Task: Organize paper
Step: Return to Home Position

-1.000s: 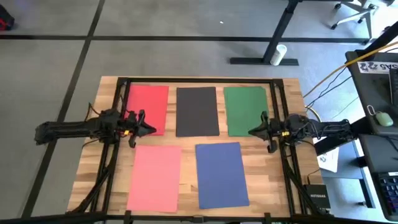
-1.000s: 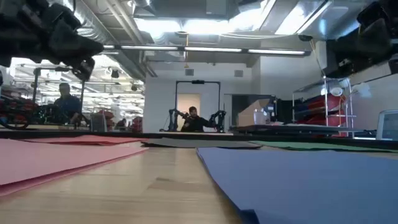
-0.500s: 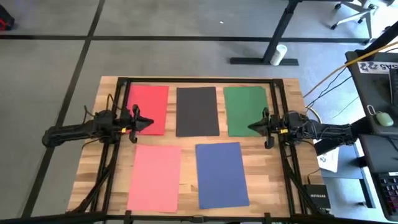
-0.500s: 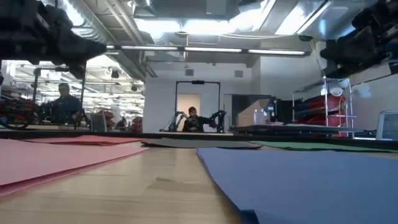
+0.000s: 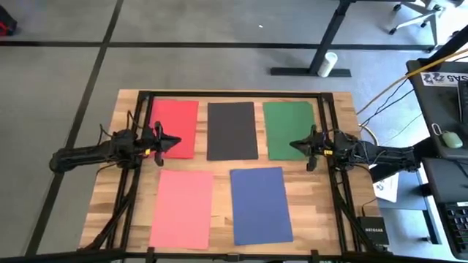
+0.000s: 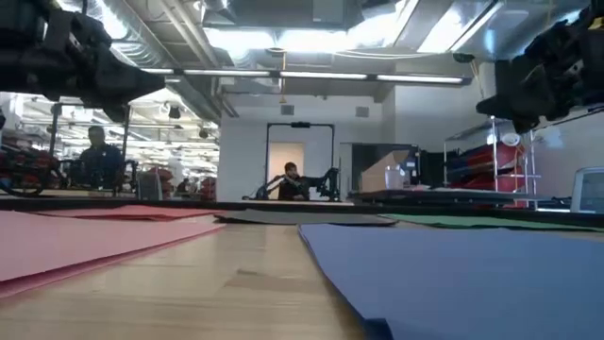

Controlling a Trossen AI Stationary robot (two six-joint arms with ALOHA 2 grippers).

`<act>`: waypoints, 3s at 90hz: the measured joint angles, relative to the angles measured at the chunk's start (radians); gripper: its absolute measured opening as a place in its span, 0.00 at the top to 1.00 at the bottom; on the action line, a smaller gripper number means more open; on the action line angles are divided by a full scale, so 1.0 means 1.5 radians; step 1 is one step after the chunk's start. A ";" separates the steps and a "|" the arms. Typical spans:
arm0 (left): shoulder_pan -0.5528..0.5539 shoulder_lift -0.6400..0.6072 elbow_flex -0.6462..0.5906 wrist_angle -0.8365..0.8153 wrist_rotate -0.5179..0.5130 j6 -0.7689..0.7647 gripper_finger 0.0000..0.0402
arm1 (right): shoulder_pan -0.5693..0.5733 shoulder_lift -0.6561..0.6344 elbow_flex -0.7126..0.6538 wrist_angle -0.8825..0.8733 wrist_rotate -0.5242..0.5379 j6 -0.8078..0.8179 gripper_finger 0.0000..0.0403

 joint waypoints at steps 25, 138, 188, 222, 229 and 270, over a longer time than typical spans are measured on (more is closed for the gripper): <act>0.000 0.004 0.000 0.000 0.000 -0.006 1.00 | 0.000 0.000 0.000 0.000 0.000 0.000 1.00; 0.000 0.004 0.000 0.000 0.000 -0.013 1.00 | 0.000 0.000 0.000 -0.001 -0.007 0.017 1.00; 0.000 0.004 0.000 -0.001 0.000 -0.013 1.00 | 0.000 0.000 0.000 -0.001 -0.007 0.017 1.00; 0.000 0.004 0.000 -0.001 0.000 -0.013 1.00 | 0.000 0.000 0.000 -0.001 -0.007 0.017 1.00; 0.000 0.004 0.000 -0.001 0.000 -0.013 1.00 | 0.000 0.000 0.000 -0.001 -0.007 0.017 1.00; 0.000 0.004 0.000 -0.001 0.000 -0.013 1.00 | 0.000 0.000 0.000 -0.001 -0.007 0.017 1.00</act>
